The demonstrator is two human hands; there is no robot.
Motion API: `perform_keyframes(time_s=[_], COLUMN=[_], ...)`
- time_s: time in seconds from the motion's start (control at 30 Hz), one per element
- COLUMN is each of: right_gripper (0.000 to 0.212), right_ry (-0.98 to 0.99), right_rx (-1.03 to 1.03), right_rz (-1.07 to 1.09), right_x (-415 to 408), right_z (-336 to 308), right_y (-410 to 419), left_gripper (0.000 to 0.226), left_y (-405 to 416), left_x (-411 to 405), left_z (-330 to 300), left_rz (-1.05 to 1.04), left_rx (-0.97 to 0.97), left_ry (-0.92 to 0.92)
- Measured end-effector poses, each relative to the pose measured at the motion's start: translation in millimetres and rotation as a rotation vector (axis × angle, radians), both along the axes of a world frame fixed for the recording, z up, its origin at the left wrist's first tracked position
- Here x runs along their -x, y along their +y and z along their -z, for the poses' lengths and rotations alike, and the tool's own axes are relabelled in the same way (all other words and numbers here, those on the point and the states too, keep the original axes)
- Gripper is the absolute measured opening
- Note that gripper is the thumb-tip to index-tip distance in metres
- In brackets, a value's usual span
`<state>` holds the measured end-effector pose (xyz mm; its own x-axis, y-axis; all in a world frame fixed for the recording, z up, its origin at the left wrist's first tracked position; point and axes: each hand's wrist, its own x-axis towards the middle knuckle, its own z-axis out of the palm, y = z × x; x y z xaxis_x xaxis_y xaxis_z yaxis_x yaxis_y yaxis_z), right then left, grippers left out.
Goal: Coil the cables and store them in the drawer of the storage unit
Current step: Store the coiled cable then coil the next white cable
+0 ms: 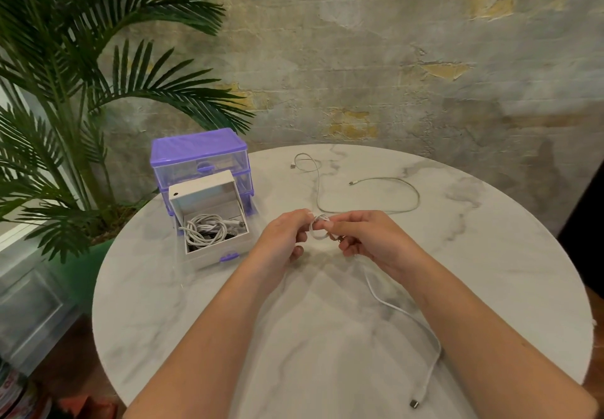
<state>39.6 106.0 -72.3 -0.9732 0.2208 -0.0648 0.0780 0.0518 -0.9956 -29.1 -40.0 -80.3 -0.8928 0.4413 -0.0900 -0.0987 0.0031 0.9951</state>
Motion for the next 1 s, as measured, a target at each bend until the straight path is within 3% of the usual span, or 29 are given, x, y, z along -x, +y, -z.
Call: perform_keyframes(time_s=[0.13,0.33,0.67,0.87,1.0], right_gripper=[0.021,0.023,0.014,0.018,0.016], right_ry=[0.001,0.008,0.108,0.109,0.113], right_rx=[-0.060,-0.007,-0.166,0.010,0.103], right_rz=[0.022,0.025,-0.069,-0.116,-0.072], right_x=[1,2,-2,-3,-3], right_z=[2,1,-1,-3,-4], right_y=[-1,-1,-3,-1,1], left_gripper=[0.018,0.012,0.024,0.024,0.014], left_y=[1,0,1,-3,-7], left_x=[0,0,0,-7,-5], left_z=[0,-3,-2,-6,-11], left_rz=[0.035,0.083,0.012,0.008,0.056], left_rx=[-0.091,-0.188,-0.219,-0.136,-0.133], left_ry=[-0.097,-0.197,-0.099,0.078,0.050])
